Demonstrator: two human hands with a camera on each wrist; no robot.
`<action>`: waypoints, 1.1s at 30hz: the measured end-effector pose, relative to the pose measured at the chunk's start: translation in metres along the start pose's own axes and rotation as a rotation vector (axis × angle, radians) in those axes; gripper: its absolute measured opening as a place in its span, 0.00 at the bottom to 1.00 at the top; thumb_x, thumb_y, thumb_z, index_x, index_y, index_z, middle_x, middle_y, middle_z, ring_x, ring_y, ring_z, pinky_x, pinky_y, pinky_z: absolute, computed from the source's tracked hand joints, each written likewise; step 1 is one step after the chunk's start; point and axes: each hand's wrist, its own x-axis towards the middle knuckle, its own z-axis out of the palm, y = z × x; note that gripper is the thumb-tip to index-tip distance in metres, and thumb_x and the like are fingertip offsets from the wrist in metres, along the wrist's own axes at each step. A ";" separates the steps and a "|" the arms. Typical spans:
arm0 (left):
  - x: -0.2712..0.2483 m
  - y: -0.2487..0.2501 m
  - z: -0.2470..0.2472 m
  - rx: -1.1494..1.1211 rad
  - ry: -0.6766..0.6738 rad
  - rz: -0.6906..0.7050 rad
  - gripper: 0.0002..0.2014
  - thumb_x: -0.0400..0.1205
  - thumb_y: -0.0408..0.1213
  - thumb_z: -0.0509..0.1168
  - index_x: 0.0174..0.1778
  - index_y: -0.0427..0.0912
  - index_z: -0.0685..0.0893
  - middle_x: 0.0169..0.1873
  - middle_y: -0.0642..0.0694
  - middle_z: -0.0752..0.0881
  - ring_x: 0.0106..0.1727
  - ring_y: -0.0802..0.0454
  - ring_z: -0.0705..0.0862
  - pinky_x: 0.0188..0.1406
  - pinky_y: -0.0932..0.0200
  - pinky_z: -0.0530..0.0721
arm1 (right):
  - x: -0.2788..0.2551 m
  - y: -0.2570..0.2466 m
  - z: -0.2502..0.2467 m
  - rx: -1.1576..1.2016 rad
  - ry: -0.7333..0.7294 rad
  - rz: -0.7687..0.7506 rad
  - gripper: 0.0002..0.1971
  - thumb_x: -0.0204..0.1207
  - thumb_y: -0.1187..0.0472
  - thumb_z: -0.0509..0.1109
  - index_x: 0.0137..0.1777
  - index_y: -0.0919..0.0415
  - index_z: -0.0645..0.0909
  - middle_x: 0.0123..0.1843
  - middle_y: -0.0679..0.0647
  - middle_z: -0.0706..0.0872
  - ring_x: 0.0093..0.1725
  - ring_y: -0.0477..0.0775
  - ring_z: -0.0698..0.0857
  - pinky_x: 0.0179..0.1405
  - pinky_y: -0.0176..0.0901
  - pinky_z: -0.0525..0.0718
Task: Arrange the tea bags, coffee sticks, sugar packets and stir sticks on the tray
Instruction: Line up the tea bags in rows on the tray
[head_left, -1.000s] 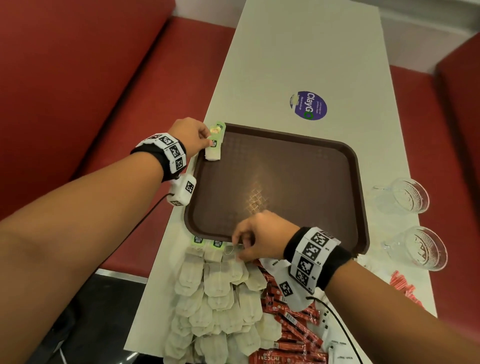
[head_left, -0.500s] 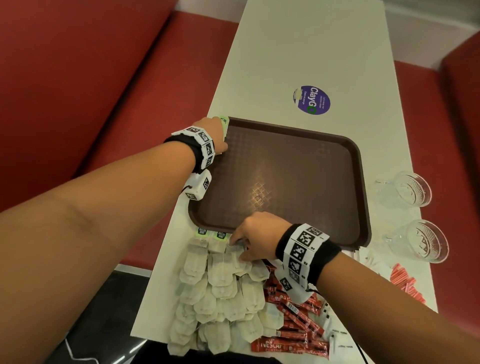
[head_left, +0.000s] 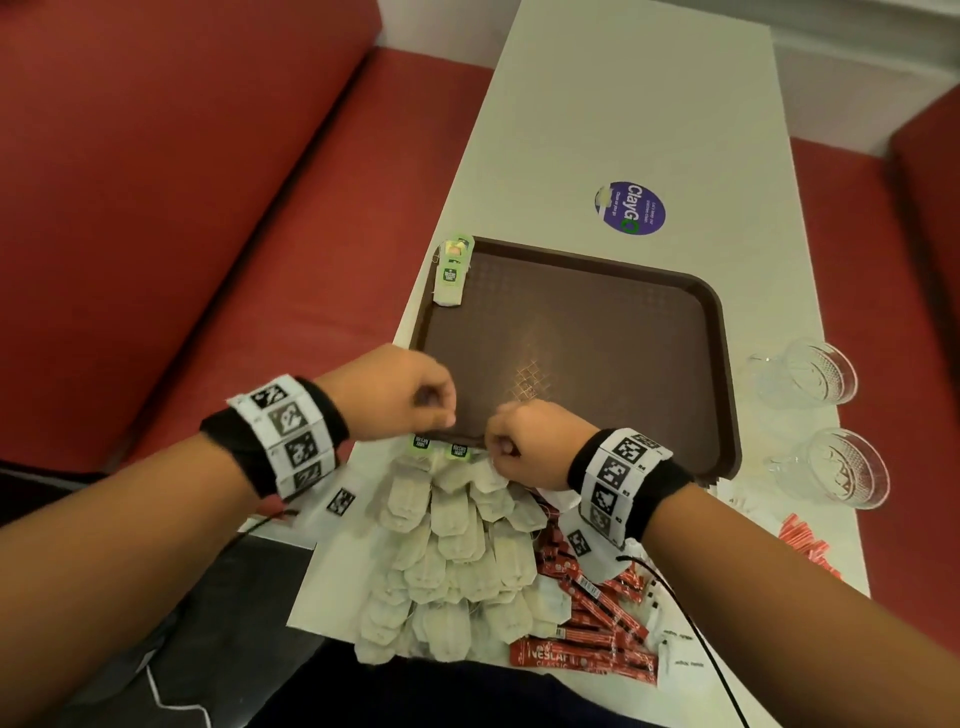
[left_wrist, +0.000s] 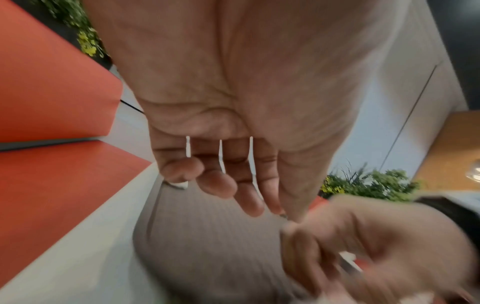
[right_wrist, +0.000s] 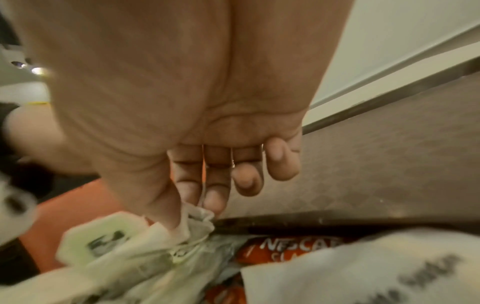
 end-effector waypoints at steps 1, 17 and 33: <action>-0.007 0.000 0.010 0.009 -0.038 0.022 0.04 0.79 0.50 0.73 0.45 0.58 0.87 0.41 0.61 0.84 0.40 0.68 0.80 0.40 0.66 0.76 | -0.002 0.000 -0.001 0.026 0.015 0.012 0.03 0.75 0.62 0.67 0.41 0.56 0.80 0.42 0.44 0.77 0.37 0.46 0.74 0.40 0.40 0.72; -0.007 0.020 0.071 0.376 -0.107 0.067 0.26 0.72 0.64 0.70 0.60 0.53 0.82 0.51 0.53 0.83 0.52 0.50 0.83 0.51 0.49 0.84 | -0.013 0.002 -0.009 0.361 0.089 0.204 0.13 0.81 0.70 0.54 0.54 0.57 0.78 0.45 0.59 0.85 0.36 0.55 0.80 0.37 0.47 0.79; -0.006 0.024 0.066 0.319 -0.064 0.075 0.08 0.79 0.48 0.64 0.49 0.51 0.84 0.44 0.52 0.88 0.46 0.49 0.85 0.45 0.56 0.81 | -0.006 0.016 -0.005 0.333 0.174 0.171 0.06 0.82 0.63 0.65 0.56 0.54 0.76 0.48 0.50 0.88 0.43 0.50 0.85 0.44 0.47 0.84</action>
